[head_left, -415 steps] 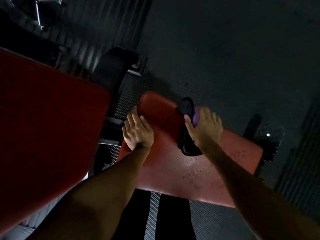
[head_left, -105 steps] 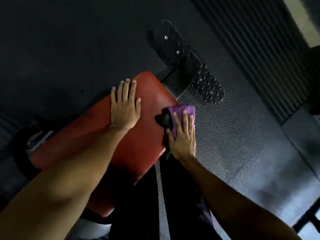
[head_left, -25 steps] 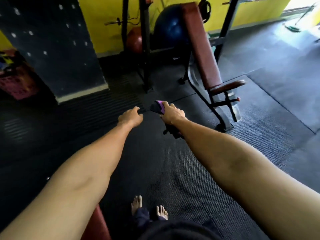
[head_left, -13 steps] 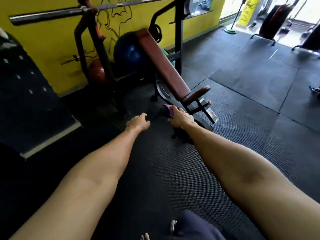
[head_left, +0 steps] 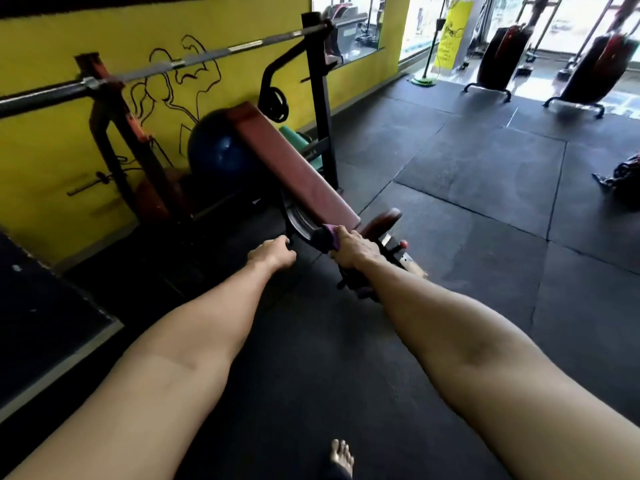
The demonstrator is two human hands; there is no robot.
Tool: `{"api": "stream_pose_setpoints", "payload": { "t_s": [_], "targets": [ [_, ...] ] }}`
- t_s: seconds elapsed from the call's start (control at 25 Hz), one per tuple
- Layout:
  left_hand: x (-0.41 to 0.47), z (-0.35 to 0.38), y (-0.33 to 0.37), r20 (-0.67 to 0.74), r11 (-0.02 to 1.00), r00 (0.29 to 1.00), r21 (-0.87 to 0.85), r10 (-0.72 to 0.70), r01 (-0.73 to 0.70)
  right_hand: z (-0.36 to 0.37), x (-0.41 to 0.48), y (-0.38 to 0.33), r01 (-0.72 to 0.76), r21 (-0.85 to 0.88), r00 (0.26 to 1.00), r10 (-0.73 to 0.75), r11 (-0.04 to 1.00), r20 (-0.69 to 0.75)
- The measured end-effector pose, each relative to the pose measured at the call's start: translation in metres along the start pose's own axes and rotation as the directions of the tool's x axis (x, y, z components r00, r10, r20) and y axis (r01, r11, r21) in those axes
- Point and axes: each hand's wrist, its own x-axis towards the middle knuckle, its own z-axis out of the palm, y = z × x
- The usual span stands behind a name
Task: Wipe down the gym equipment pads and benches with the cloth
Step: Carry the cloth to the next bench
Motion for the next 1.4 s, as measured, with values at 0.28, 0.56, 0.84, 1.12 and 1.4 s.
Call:
{"api": "stream_pose_setpoints", "payload": {
  "t_s": [0.28,0.56,0.84,1.12,1.4],
  "targets": [
    [0.124,-0.053,0.029,-0.023,0.999,1.0,0.044,0.017,-0.016,-0.044,0.137,-0.018,0.047,0.031,0.999,-0.047,0.998,-0.005],
    [0.272,-0.097,0.009,-0.054,0.999,0.998,0.024,-0.041,0.042,-0.051,0.287,-0.058,0.067,0.004,0.998,-0.067,0.998,0.01],
    [0.41,-0.163,-0.002,-0.046,0.996,0.995,-0.013,-0.087,0.086,-0.076,0.438,-0.108,0.098,0.074,0.994,-0.101,0.992,0.031],
    [0.569,-0.19,0.009,-0.039,0.987,0.989,-0.071,-0.144,0.141,-0.1,0.611,-0.124,0.174,0.062,0.983,-0.177,0.983,0.04],
    [0.698,-0.228,0.024,-0.065,0.961,0.977,-0.205,-0.204,0.187,-0.127,0.769,-0.161,0.3,-0.009,0.95,-0.297,0.954,0.098]
  ]
}}
